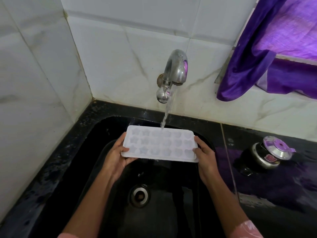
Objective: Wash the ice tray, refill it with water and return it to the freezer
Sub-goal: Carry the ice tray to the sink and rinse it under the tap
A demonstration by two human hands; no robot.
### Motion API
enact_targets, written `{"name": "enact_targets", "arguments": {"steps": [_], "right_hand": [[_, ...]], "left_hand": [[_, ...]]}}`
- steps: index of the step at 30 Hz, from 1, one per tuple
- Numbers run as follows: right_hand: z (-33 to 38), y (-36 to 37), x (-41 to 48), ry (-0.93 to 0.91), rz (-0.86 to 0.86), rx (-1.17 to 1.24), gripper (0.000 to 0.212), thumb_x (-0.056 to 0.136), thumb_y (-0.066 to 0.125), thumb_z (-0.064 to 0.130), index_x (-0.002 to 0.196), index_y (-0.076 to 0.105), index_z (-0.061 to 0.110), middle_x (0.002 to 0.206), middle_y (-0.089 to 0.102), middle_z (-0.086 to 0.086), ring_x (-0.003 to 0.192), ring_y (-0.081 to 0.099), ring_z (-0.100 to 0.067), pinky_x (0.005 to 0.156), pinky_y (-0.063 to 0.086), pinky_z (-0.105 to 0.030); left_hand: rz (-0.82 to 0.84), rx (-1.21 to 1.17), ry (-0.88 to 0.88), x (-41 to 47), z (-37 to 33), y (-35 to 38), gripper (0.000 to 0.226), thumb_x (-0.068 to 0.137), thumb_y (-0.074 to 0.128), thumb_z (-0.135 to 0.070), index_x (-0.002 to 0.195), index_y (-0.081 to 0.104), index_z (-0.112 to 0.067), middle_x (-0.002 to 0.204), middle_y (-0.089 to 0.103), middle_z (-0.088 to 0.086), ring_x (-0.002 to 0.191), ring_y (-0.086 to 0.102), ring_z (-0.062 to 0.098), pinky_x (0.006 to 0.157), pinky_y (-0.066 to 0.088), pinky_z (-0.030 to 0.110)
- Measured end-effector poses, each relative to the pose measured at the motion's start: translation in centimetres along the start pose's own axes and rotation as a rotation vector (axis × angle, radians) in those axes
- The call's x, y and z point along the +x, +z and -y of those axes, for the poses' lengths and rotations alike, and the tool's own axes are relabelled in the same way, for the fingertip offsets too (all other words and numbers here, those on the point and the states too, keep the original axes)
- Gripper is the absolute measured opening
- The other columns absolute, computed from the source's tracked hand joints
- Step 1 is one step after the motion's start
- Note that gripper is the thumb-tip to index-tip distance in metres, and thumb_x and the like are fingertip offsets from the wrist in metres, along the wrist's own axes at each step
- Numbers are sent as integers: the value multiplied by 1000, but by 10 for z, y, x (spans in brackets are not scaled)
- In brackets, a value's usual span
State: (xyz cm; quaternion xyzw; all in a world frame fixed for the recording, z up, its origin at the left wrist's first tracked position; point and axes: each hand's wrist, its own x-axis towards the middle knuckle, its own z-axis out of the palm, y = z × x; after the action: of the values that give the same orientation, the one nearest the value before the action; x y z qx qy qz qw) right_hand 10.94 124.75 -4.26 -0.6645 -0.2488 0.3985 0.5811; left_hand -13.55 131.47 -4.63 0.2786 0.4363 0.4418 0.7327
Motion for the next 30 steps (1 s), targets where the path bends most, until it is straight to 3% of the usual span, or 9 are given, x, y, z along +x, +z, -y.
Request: {"name": "enact_targets", "arguments": {"steps": [4, 8, 15, 20, 21, 23, 25, 30], "right_hand": [[2, 27, -5, -8, 42, -6, 42, 90, 45, -5, 129, 53, 10, 130, 54, -1, 113, 53, -15, 94, 45, -28], [2, 51, -11, -4, 86, 4, 44, 90, 43, -9, 131, 49, 6, 129, 53, -1, 106, 55, -12, 88, 47, -20], [-1, 78, -21, -11, 104, -64, 47, 91, 45, -3, 134, 48, 14, 141, 45, 1, 127, 44, -15, 109, 36, -35], [-7, 75, -28, -12, 125, -75, 49, 89, 46, -2, 133, 49, 19, 143, 44, 3, 129, 43, -14, 110, 35, -40], [-7, 72, -30, -14, 125, -79, 49, 90, 47, -2, 134, 49, 19, 143, 43, 3, 130, 42, -14, 110, 35, -40], [-6, 65, -34, -11, 127, -82, 48, 91, 47, -1, 134, 47, 20, 144, 42, 4, 130, 41, -13, 110, 35, -39], [-5, 56, -38, -18, 120, -83, 48, 91, 46, -1, 134, 47, 19, 144, 41, 4, 130, 41, -12, 110, 35, -37], [-8, 33, -40, -3, 96, -113, 48, 90, 46, -1, 133, 48, 21, 144, 41, 4, 129, 43, -14, 109, 37, -38]], "left_hand": [[-90, 13, 34, 3, -7, -20, 60, 85, 31, 3, 139, 42, -21, 134, 53, 7, 114, 54, 27, 75, 50, 40], [-149, 6, 70, 5, -16, -34, 60, 85, 31, 1, 138, 42, -23, 129, 54, 5, 116, 51, 28, 74, 48, 42], [-229, -24, 123, 3, -24, -53, 50, 94, 36, -5, 140, 39, -23, 129, 51, 5, 118, 48, 27, 76, 47, 42], [-264, -11, 153, -3, -20, -52, 42, 99, 37, -9, 139, 39, -24, 128, 50, 2, 124, 46, 27, 87, 44, 49], [-263, -11, 153, -5, -18, -51, 40, 99, 36, -9, 136, 42, -24, 126, 52, 1, 123, 47, 27, 86, 47, 47], [-249, -12, 157, -8, -13, -48, 35, 99, 35, -8, 119, 51, -31, 116, 57, -4, 113, 51, 24, 71, 57, 36], [-230, -15, 159, -10, -7, -43, 33, 99, 35, -7, 106, 53, -35, 109, 58, -10, 103, 54, 18, 58, 58, 27], [-170, -27, 139, -15, 7, -30, 35, 98, 36, -6, 105, 52, -35, 108, 58, -10, 97, 56, 12, 56, 57, 25]]}}
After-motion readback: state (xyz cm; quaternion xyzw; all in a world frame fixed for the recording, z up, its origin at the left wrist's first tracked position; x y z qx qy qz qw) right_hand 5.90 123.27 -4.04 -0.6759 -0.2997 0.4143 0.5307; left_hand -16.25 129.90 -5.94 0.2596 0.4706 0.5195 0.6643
